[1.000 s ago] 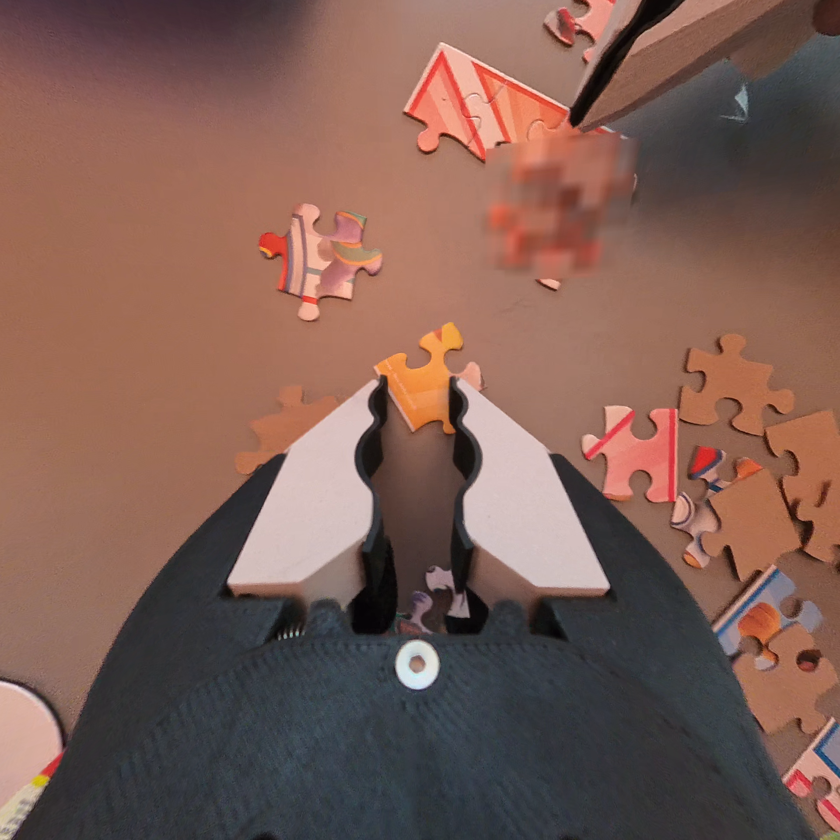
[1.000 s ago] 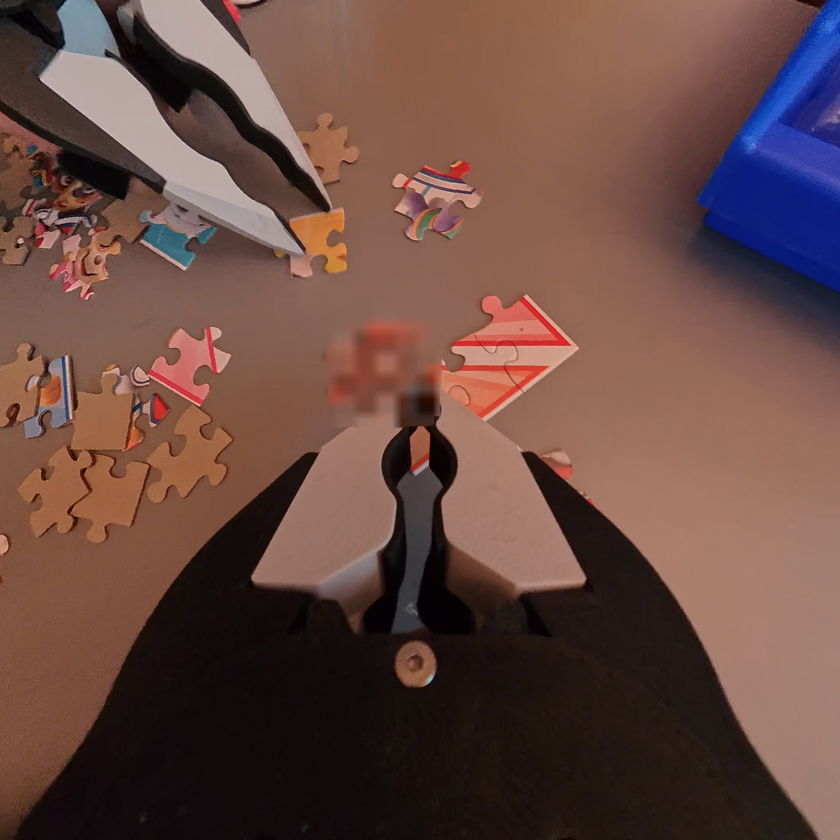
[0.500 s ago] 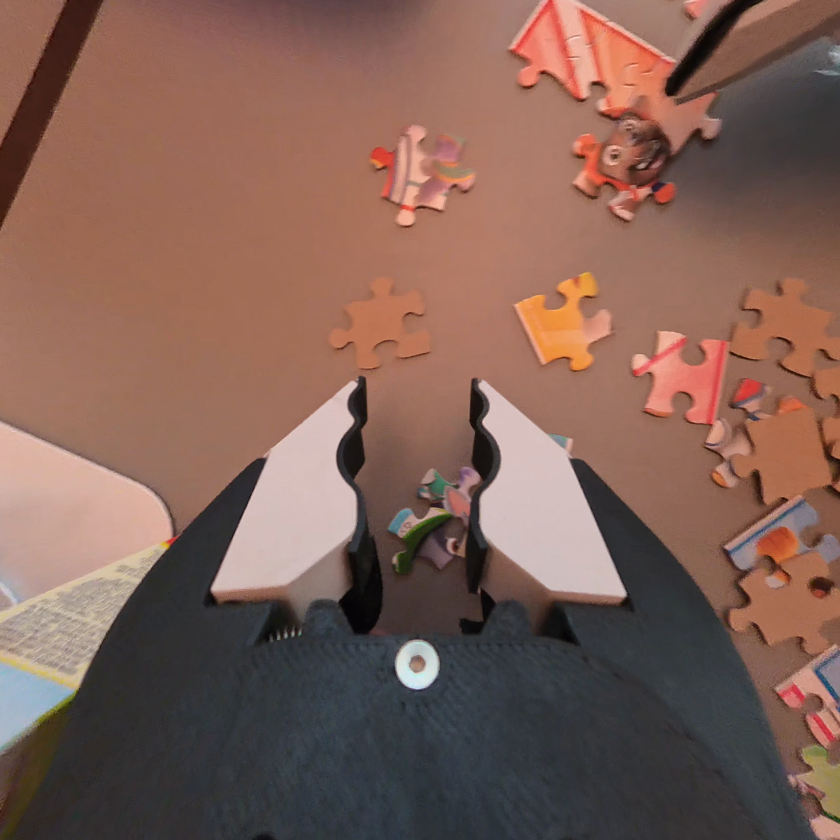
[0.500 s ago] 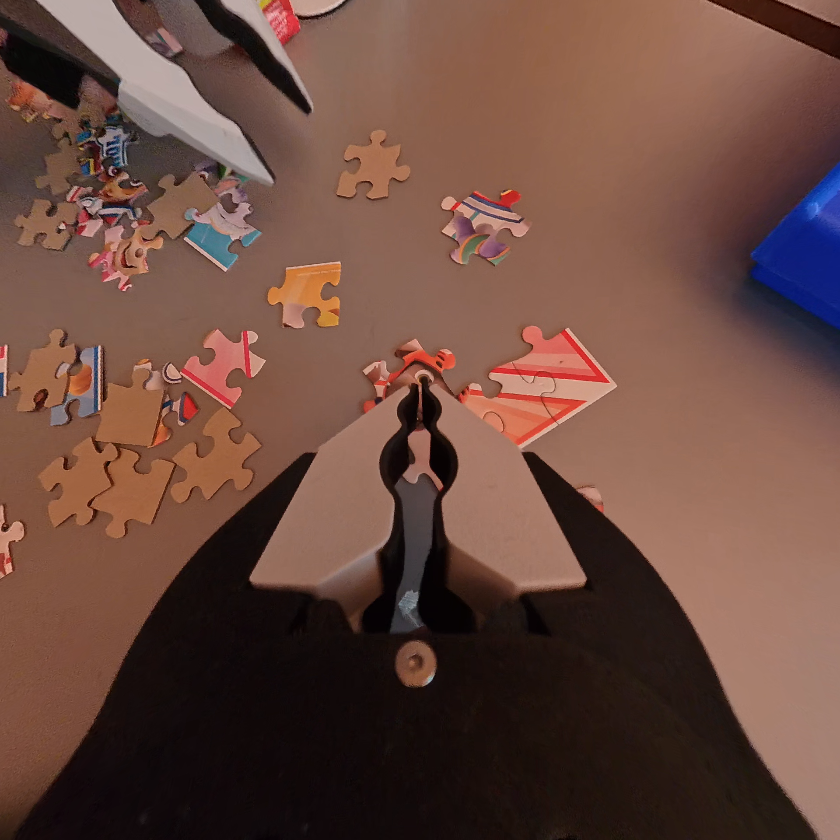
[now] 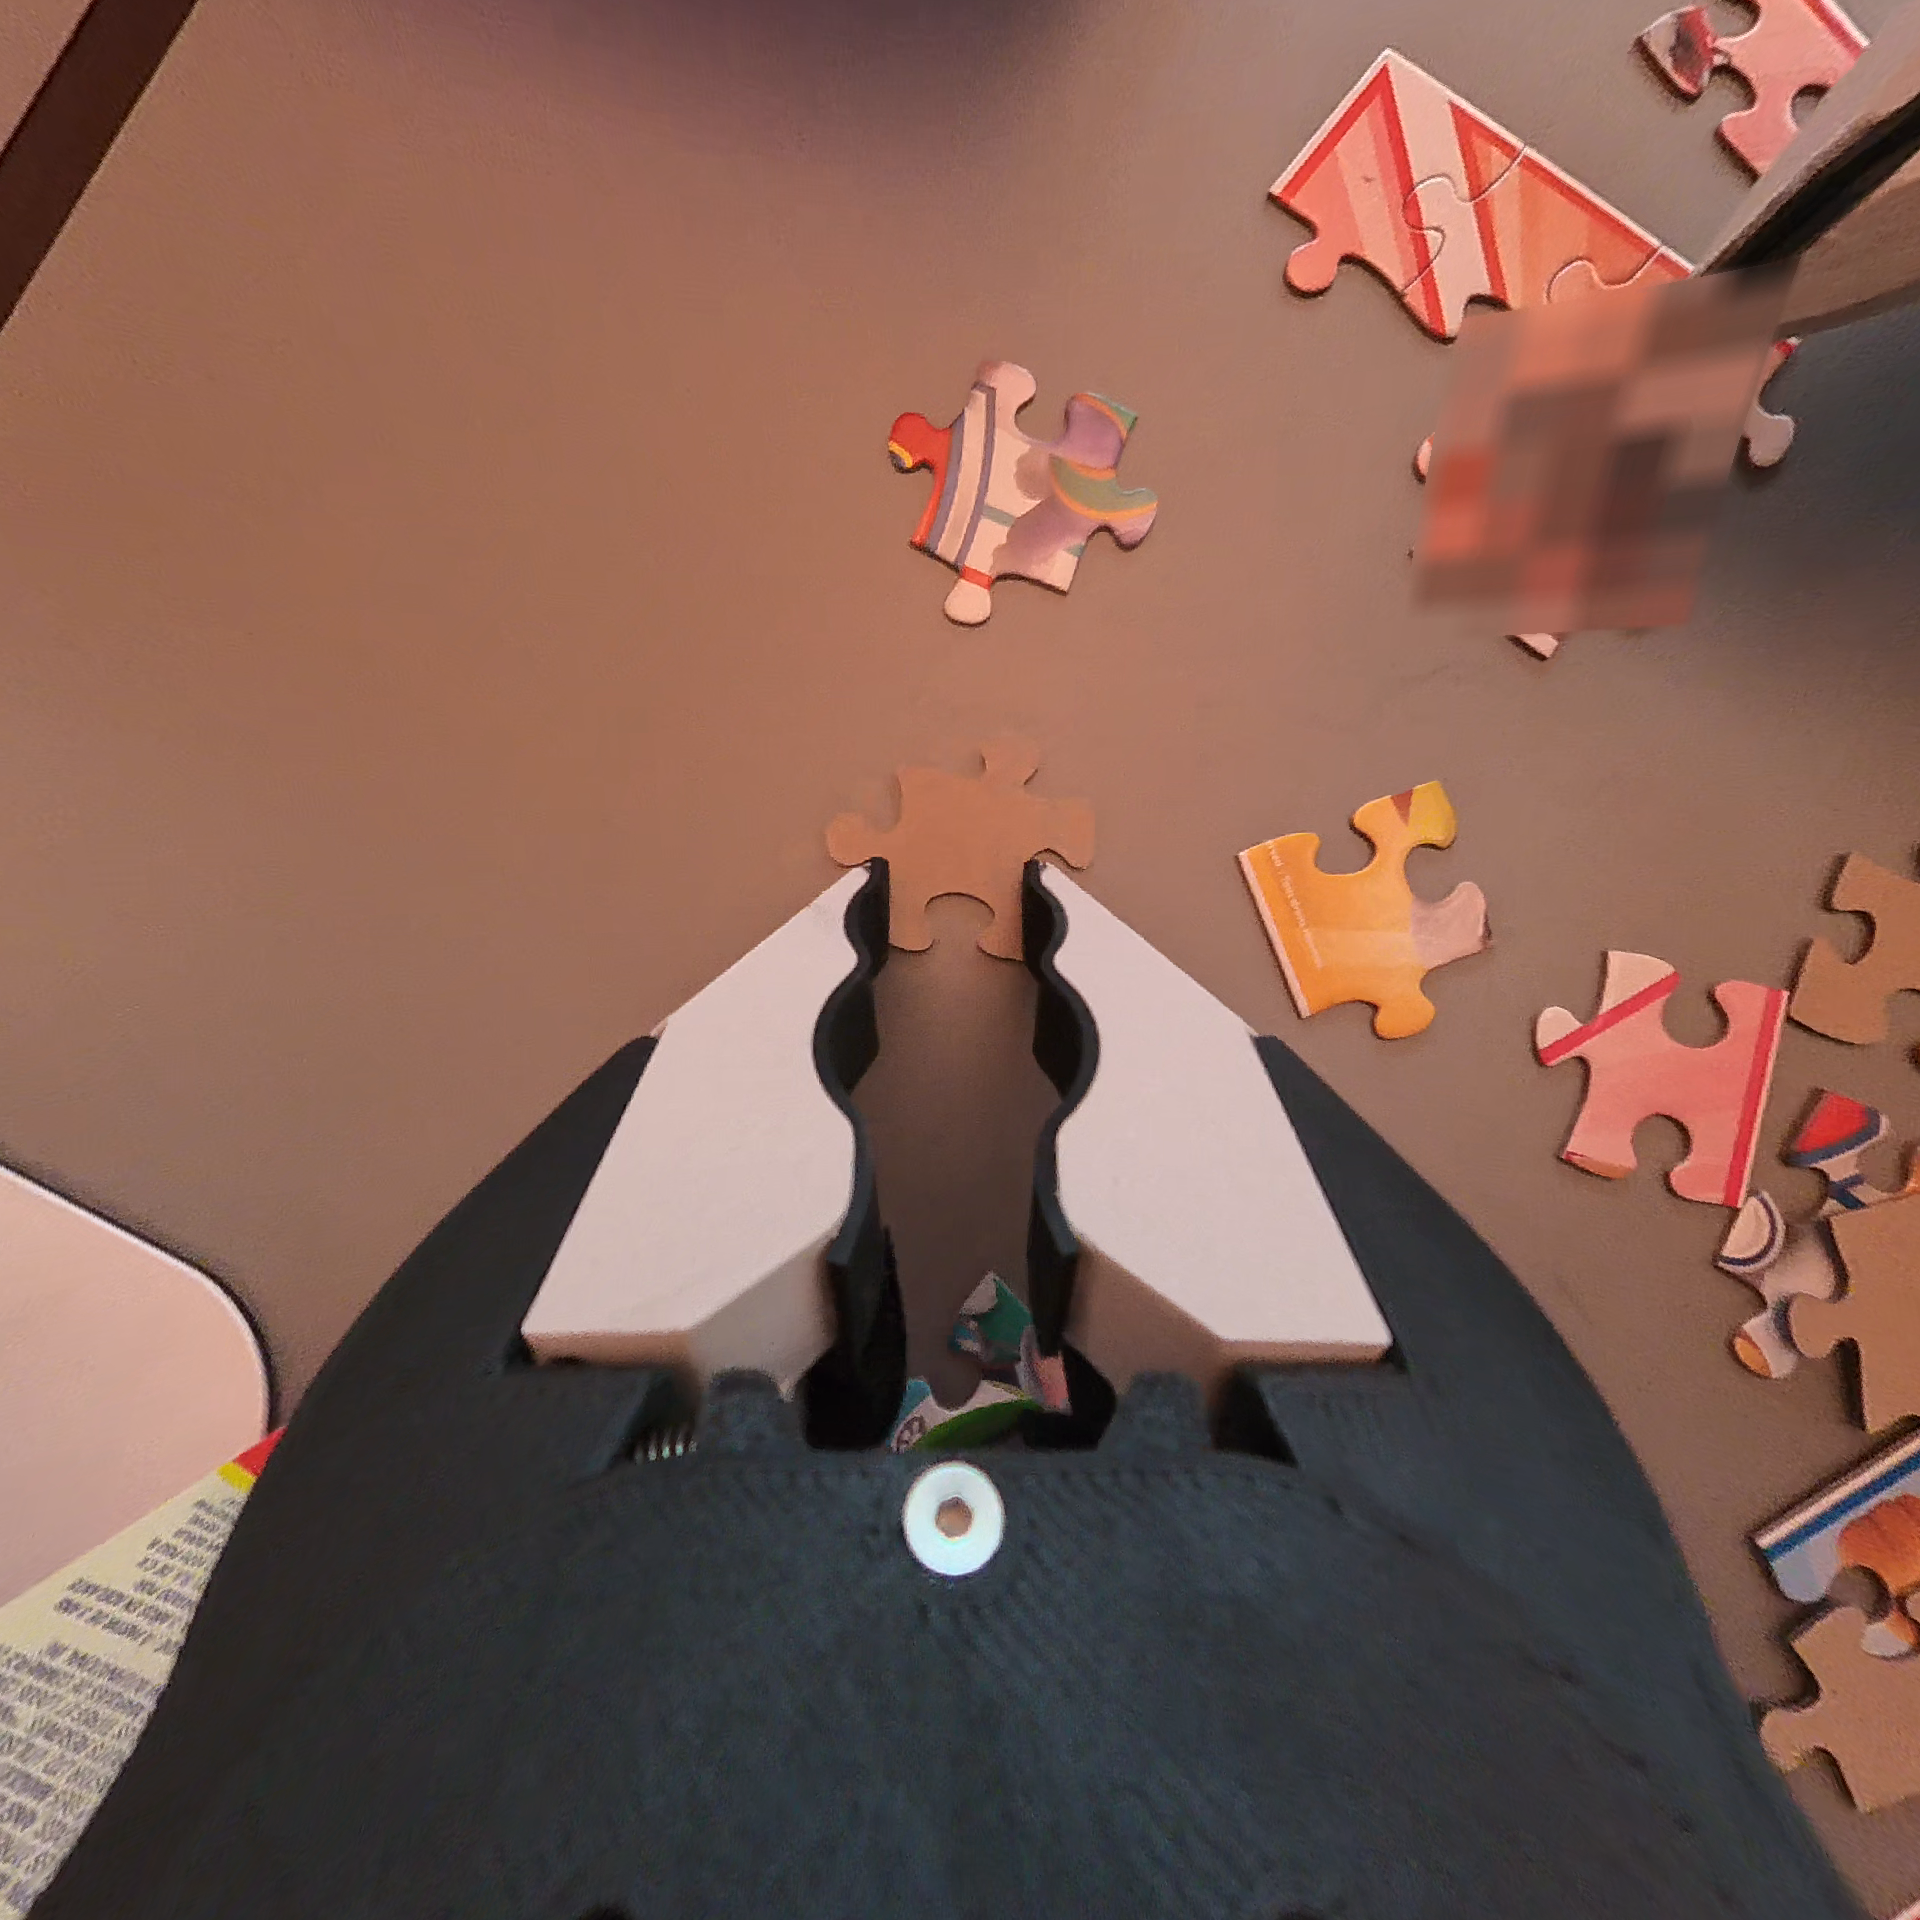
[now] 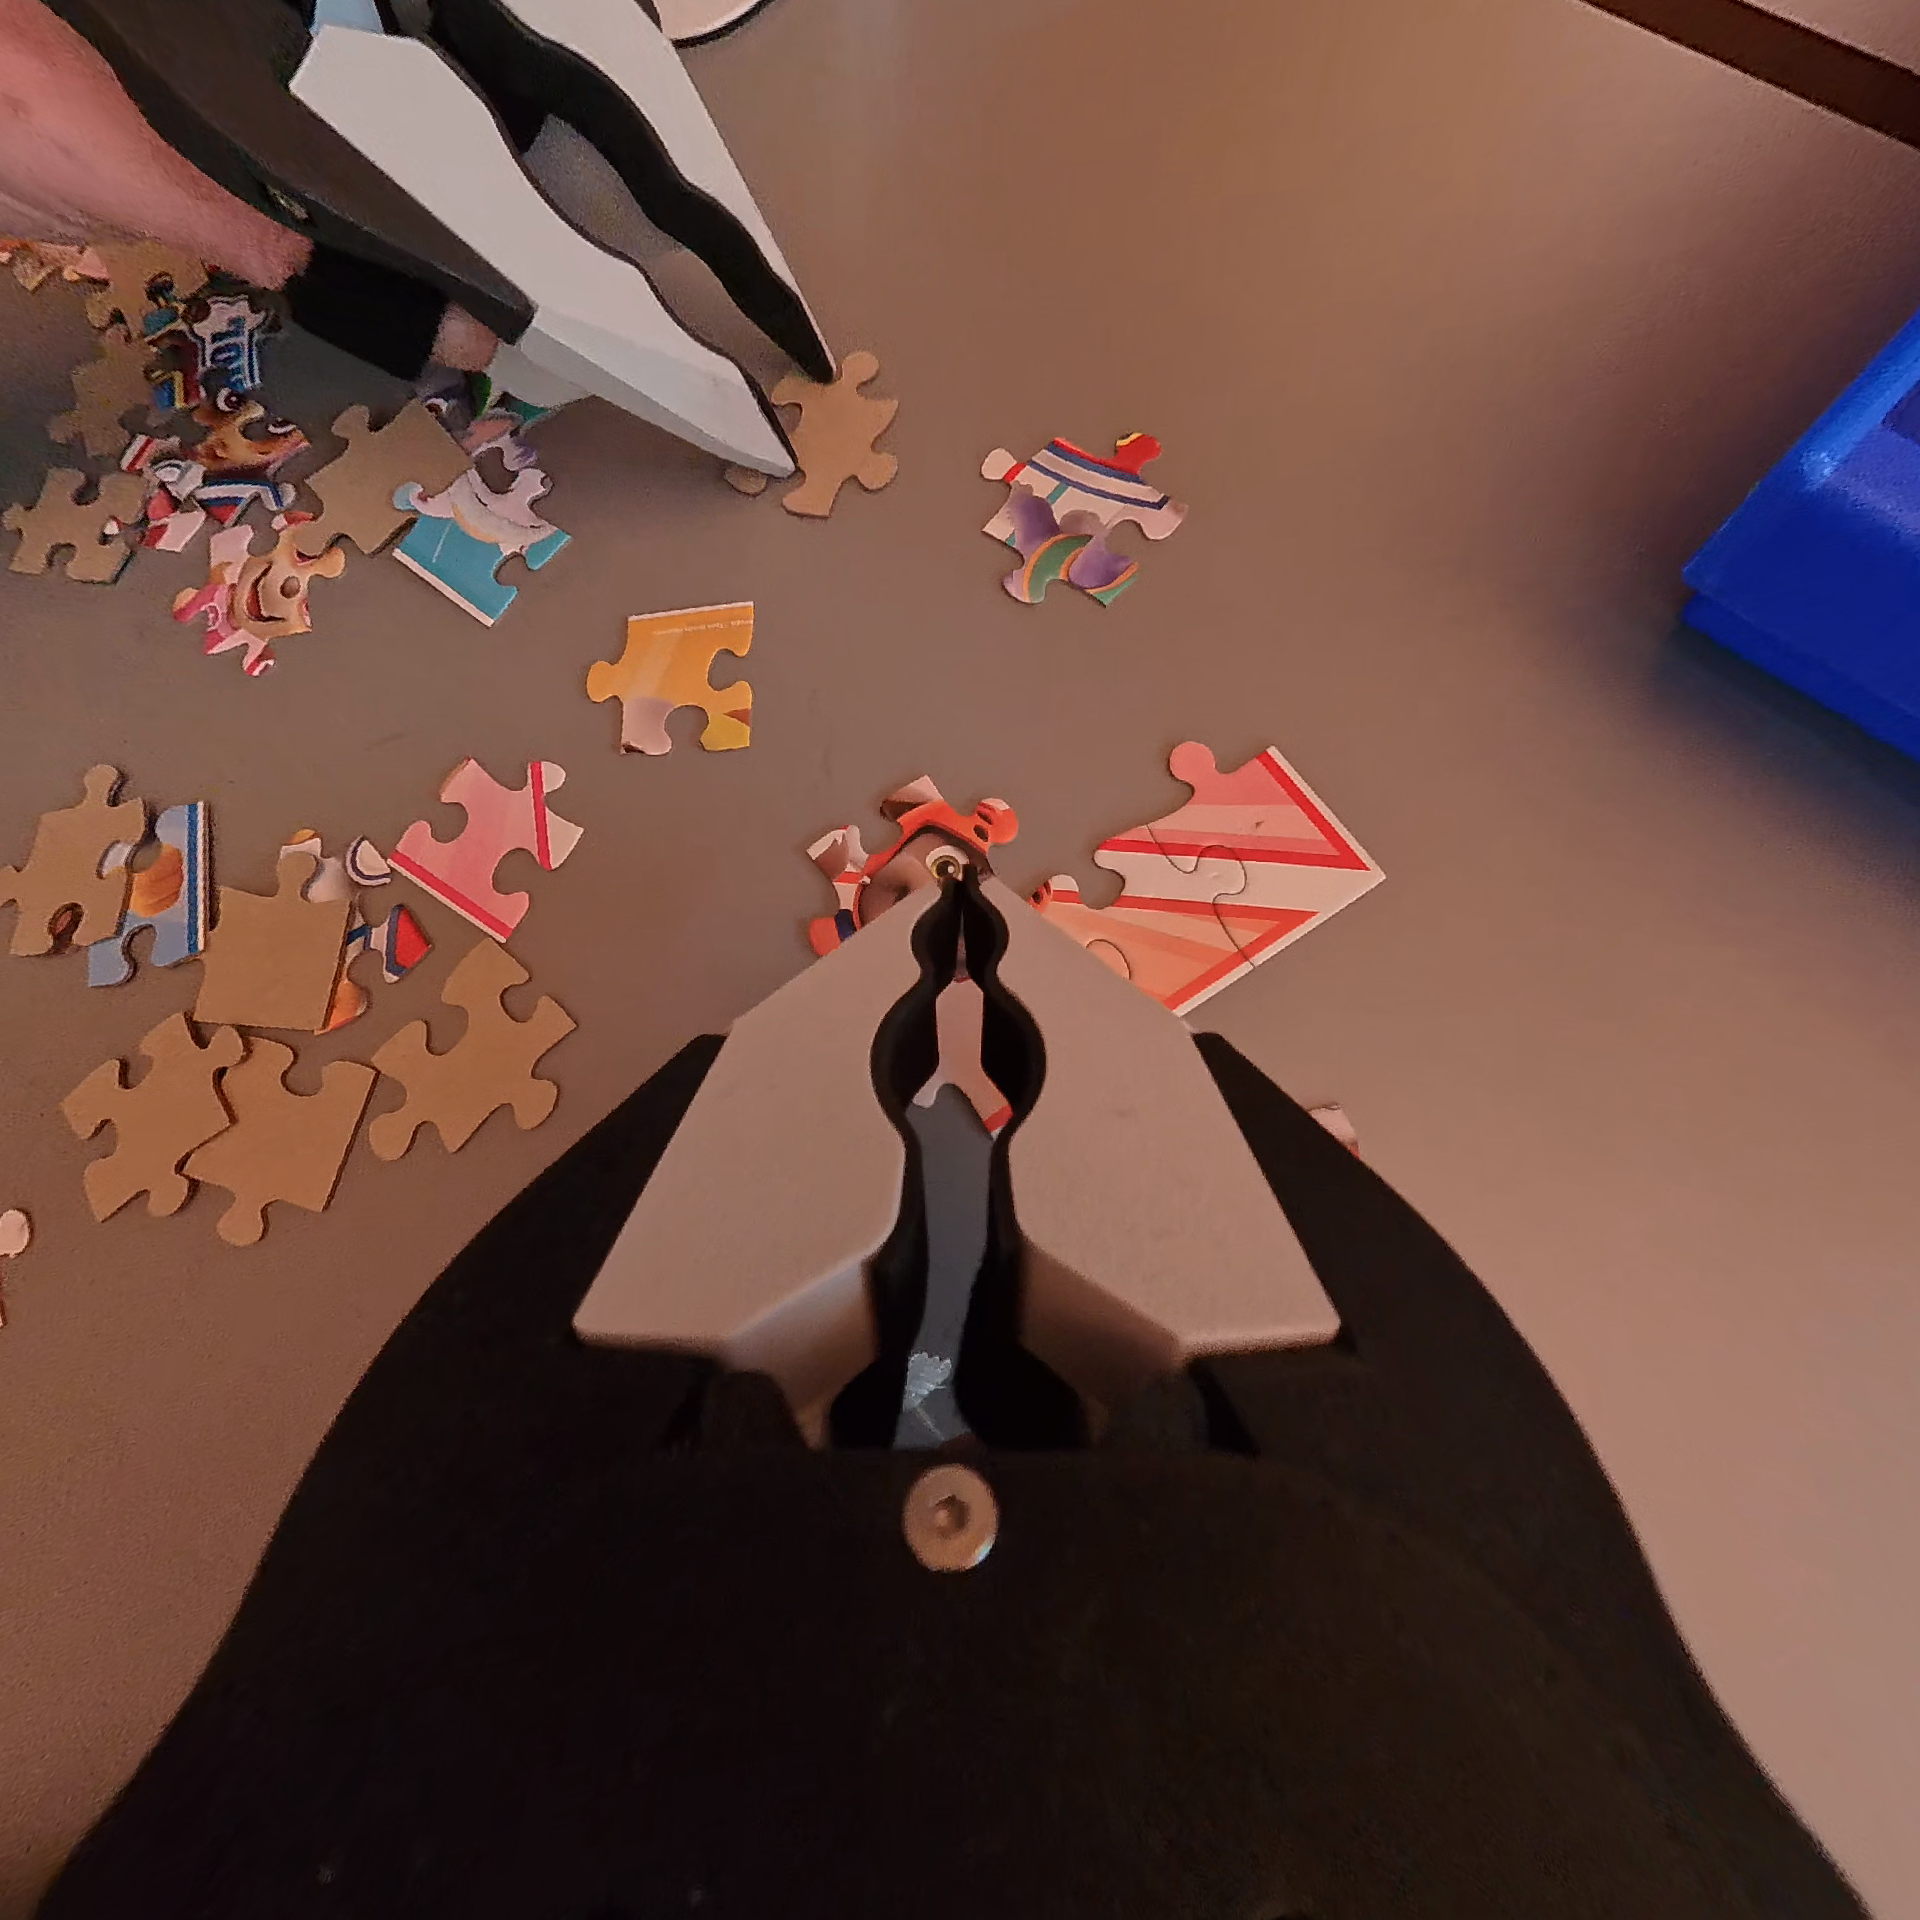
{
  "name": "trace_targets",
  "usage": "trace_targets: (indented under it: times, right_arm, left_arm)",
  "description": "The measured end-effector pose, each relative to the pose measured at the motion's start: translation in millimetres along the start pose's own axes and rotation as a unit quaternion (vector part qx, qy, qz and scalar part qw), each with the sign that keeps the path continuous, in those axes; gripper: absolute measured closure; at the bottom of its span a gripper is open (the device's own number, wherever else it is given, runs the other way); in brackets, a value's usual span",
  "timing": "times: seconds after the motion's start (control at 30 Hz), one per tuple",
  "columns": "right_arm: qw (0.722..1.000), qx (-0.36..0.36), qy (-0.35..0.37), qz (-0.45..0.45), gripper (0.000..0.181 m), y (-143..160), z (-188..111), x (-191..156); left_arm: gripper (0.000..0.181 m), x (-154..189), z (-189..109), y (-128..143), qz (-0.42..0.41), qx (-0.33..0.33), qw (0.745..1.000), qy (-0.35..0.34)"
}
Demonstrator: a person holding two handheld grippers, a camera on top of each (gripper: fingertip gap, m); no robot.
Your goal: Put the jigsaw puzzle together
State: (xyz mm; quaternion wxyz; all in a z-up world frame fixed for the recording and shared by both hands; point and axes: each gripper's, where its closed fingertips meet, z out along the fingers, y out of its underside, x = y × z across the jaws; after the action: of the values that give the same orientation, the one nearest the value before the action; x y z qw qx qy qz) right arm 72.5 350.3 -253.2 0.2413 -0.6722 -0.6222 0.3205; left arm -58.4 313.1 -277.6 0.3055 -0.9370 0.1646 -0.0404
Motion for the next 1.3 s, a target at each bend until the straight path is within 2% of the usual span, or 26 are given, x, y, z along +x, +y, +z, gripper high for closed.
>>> trace_targets:
  times: [0.3,0.4,0.53,0.63,0.77,0.83,0.93,1.07,1.1,1.2,1.3]
  right_arm:
    - [0.999,-0.003,-0.008,-0.031,0.181,-6,8,-12]
    - [0.998,0.007,-0.006,-0.056,0.178,-14,10,-19]
    - [0.987,0.051,0.019,-0.148,0.158,-36,11,-34]
    - [0.965,0.08,0.051,-0.245,0.155,-50,10,-48]
    - [0.939,0.101,0.087,-0.317,0.151,-62,10,-58]
    - [0.929,0.11,0.088,-0.341,0.156,-66,11,-66]
    - [0.924,0.098,0.083,-0.361,0.168,-62,15,-71]
    - [0.924,0.104,0.064,-0.362,0.166,-60,12,-77]
    - [0.922,0.109,0.057,-0.366,0.166,-61,11,-81]
    - [0.918,0.108,0.04,-0.38,0.166,-58,11,-90]
    - [0.92,0.087,0.043,-0.379,0.18,-53,16,-86]
  left_arm:
    - [0.158,15,-6,4,0.016,0.011,1.0,0.015]
    - [0.158,26,-13,-2,-0.004,0.042,0.998,0.044]
    - [0.158,52,-30,-19,-0.052,0.108,0.984,0.136]
    - [0.158,67,-43,-26,-0.04,0.131,0.975,0.176]
    - [0.158,78,-54,-30,-0.057,0.128,0.965,0.222]
    - [0.158,82,-56,-29,-0.056,0.112,0.964,0.237]
    - [0.158,86,-56,-28,-0.053,0.097,0.961,0.252]
    - [0.158,93,-59,-26,-0.067,0.09,0.948,0.299]
    - [0.181,96,-60,-25,-0.068,0.085,0.942,0.318]
    - [0.181,99,-63,-24,-0.06,0.076,0.935,0.34]
    - [0.181,98,-60,-19,-0.044,0.048,0.942,0.329]
